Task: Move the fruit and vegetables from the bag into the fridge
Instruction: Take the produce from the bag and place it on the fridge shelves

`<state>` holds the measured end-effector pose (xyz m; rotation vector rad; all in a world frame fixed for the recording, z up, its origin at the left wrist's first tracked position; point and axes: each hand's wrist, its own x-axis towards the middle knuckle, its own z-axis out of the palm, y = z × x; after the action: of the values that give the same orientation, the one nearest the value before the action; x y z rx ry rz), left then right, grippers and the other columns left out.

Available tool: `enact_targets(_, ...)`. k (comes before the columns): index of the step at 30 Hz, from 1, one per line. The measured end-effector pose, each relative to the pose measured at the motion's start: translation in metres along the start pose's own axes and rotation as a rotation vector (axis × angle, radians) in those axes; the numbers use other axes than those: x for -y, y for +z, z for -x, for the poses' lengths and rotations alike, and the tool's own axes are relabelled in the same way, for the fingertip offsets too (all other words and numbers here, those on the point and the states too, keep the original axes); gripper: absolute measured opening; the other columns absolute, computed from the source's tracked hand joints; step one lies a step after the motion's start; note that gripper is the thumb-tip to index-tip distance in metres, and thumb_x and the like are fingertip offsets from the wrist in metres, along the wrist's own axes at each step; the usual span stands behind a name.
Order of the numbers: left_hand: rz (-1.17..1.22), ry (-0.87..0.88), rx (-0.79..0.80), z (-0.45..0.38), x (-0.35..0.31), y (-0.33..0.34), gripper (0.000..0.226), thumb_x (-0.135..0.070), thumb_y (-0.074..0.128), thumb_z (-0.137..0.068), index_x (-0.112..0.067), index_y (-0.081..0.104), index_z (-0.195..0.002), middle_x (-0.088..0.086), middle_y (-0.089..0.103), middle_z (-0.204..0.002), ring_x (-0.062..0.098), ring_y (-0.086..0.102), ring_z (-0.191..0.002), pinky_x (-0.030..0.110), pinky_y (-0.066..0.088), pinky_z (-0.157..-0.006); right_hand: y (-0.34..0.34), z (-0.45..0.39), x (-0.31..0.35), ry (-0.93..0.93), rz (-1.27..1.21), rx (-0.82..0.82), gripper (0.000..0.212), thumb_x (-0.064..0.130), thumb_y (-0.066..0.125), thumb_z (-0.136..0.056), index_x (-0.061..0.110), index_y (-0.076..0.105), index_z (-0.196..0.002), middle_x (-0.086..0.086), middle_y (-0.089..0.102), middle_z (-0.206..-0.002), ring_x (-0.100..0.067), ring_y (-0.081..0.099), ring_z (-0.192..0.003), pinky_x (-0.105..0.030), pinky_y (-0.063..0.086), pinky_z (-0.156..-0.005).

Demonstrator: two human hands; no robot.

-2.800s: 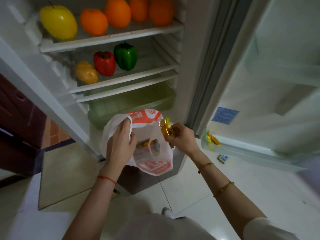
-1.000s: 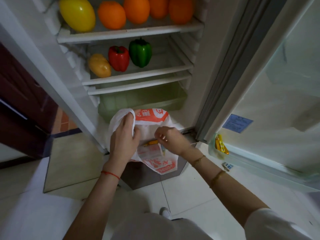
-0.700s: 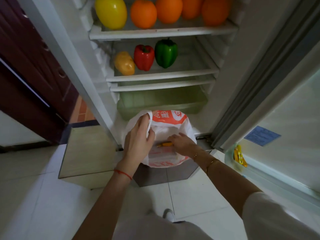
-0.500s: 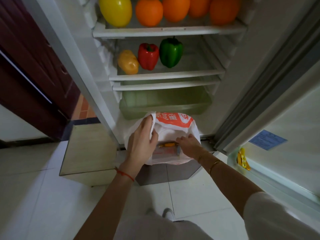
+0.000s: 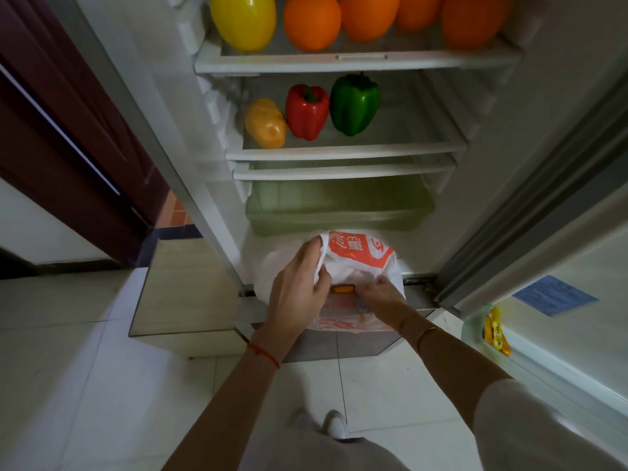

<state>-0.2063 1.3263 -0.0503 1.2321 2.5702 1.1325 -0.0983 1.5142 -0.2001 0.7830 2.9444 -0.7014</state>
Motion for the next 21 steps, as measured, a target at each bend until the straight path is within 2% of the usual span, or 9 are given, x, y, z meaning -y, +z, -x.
enact_targets(4, 0.003, -0.013, 0.003, -0.004, 0.0, 0.001, 0.039, -0.009, 0.055, -0.091, -0.006, 0.048, -0.129, 0.009, 0.063, -0.112, 0.027, 0.061, -0.094, 0.028, 0.04, -0.069, -0.011, -0.002, 0.017, -0.063, -0.064, 0.066, 0.005, 0.036, 0.05, -0.097, 0.038, 0.054, -0.094, -0.006, 0.056, -0.124, -0.025, 0.052, -0.118, -0.044, 0.043, -0.105)
enact_targets(6, 0.003, -0.029, 0.0, -0.005, 0.001, 0.003, 0.039, -0.01, 0.055, -0.091, -0.006, 0.048, -0.129, 0.008, 0.062, -0.112, 0.027, 0.061, -0.095, 0.028, 0.041, -0.07, -0.013, -0.005, 0.024, -0.062, -0.121, 0.111, 0.018, 0.032, 0.049, -0.097, 0.046, 0.05, -0.086, -0.011, 0.05, -0.136, -0.029, 0.044, -0.128, -0.044, 0.035, -0.11)
enact_targets(8, 0.007, -0.042, -0.004, -0.006, 0.002, 0.004, 0.038, -0.01, 0.054, -0.091, -0.007, 0.048, -0.129, 0.008, 0.062, -0.112, 0.026, 0.06, -0.096, 0.028, 0.04, -0.071, -0.013, -0.007, 0.022, -0.058, -0.044, 0.151, 0.021, 0.031, 0.046, -0.099, 0.047, 0.044, -0.086, -0.015, 0.046, -0.14, -0.033, 0.038, -0.132, -0.043, 0.031, -0.111)
enact_targets(10, 0.012, -0.044, -0.008, -0.007, 0.002, 0.005, 0.04, -0.01, 0.055, -0.091, -0.008, 0.048, -0.13, 0.007, 0.062, -0.112, 0.026, 0.06, -0.096, 0.028, 0.041, -0.071, -0.009, -0.009, 0.016, 0.045, -0.035, 0.235, 0.016, 0.027, 0.05, -0.097, 0.041, 0.043, -0.101, -0.021, 0.05, -0.134, -0.038, 0.049, -0.121, -0.045, 0.037, -0.105)
enact_targets(11, 0.016, -0.044, -0.009, -0.007, 0.002, 0.005, 0.041, -0.01, 0.055, -0.091, -0.008, 0.048, -0.131, 0.007, 0.063, -0.113, 0.026, 0.06, -0.096, 0.029, 0.043, -0.072, -0.005, -0.011, 0.013, 0.071, -0.038, 0.257, 0.023, 0.026, 0.054, -0.095, 0.028, 0.044, -0.116, -0.022, 0.052, -0.128, -0.04, 0.057, -0.11, -0.045, 0.043, -0.099)
enact_targets(12, 0.022, -0.045, -0.008, -0.007, 0.002, 0.005, 0.042, -0.011, 0.054, -0.091, -0.008, 0.047, -0.133, 0.007, 0.063, -0.115, 0.026, 0.061, -0.098, 0.032, 0.046, -0.073, -0.006, -0.013, 0.013, -0.003, 0.105, 0.266, 0.04, 0.029, 0.056, -0.094, 0.017, 0.041, -0.129, -0.022, 0.054, -0.125, -0.038, 0.062, -0.101, -0.044, 0.046, -0.095)
enact_targets(14, 0.032, -0.046, -0.009, -0.008, 0.004, 0.004, 0.044, -0.01, 0.054, -0.091, -0.008, 0.047, -0.135, 0.007, 0.063, -0.119, 0.026, 0.061, -0.101, 0.038, 0.051, -0.078, 0.0, -0.019, 0.011, -0.066, 0.303, 0.24, 0.054, 0.036, 0.061, -0.09, 0.01, 0.046, -0.134, -0.019, 0.057, -0.121, -0.034, 0.063, -0.096, -0.042, 0.047, -0.094)
enact_targets(18, 0.026, -0.072, -0.018, -0.01, 0.007, 0.001, 0.045, -0.011, 0.054, -0.092, -0.01, 0.046, -0.136, 0.007, 0.062, -0.123, 0.027, 0.061, -0.104, 0.038, 0.052, -0.081, 0.004, -0.034, 0.02, -0.186, 0.527, 0.157, 0.042, 0.034, 0.08, -0.072, 0.011, 0.069, -0.105, -0.017, 0.065, -0.106, -0.032, 0.066, -0.088, -0.041, 0.05, -0.088)
enact_targets(21, 0.032, -0.082, -0.025, -0.01, 0.008, 0.001, 0.046, -0.01, 0.055, -0.092, -0.008, 0.046, -0.137, 0.008, 0.062, -0.126, 0.026, 0.061, -0.107, 0.028, 0.047, -0.081, 0.009, -0.043, 0.026, -0.236, 0.604, 0.146, 0.042, 0.036, 0.092, -0.051, 0.013, 0.075, -0.082, -0.01, 0.069, -0.086, -0.027, 0.066, -0.078, -0.037, 0.054, -0.078)
